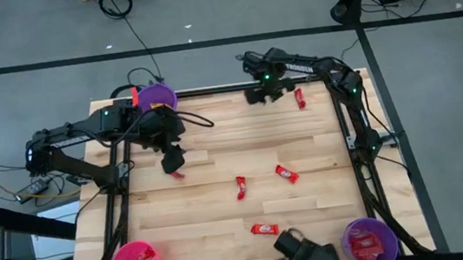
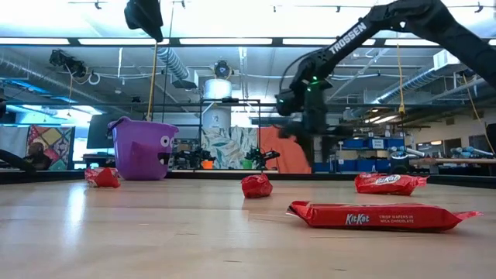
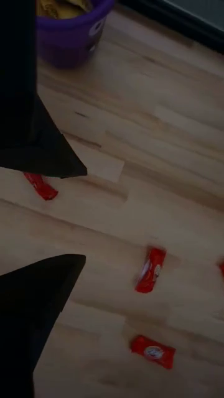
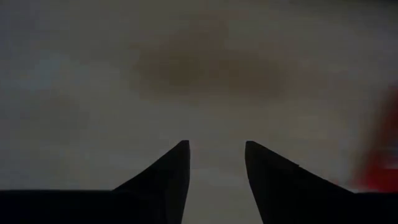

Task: Sort candy by brand, put in halloween buckets
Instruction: Put the red chocolate into the pink bucket

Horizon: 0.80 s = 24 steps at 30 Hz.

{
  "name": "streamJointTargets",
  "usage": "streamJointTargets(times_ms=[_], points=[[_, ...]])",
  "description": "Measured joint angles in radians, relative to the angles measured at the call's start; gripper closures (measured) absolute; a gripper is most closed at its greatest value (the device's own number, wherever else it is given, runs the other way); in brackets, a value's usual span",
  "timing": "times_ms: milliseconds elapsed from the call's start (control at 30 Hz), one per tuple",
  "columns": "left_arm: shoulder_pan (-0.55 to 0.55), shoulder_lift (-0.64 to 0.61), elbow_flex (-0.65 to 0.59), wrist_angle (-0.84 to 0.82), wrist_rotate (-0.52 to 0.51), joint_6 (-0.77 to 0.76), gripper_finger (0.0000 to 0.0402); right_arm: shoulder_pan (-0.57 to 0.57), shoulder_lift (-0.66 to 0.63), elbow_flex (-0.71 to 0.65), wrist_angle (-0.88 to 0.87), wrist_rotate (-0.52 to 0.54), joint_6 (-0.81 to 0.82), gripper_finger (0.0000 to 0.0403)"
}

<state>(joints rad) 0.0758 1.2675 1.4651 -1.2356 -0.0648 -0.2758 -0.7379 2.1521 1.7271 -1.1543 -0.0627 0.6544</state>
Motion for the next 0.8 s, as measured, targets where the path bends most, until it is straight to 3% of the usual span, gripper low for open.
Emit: streamJointTargets(times_ms=[100, 167, 433, 700, 800], points=[[0.004, 0.000, 0.000, -0.017, 0.008, 0.035, 0.0186, -0.059, 0.000, 0.001, -0.060, 0.135, 0.103, 0.0238], [0.004, 0.000, 0.000, -0.027, 0.008, 0.059, 0.0186, -0.097, 0.000, 0.000, -0.105, 0.171, 0.181, 0.0238], [0.004, 0.000, 0.000, -0.051, -0.006, 0.111, 0.0186, -0.183, 0.000, -0.014, -0.119, 0.149, 0.351, 0.0238], [0.004, 0.000, 0.000, -0.051, -0.040, 0.107, 0.0186, -0.201, 0.000, -0.014, -0.075, 0.230, 0.344, 0.0243], [0.004, 0.000, 0.000, -0.051, -0.051, 0.088, 0.0186, -0.202, 0.001, -0.002, -0.054, 0.160, 0.337, 0.0250]])
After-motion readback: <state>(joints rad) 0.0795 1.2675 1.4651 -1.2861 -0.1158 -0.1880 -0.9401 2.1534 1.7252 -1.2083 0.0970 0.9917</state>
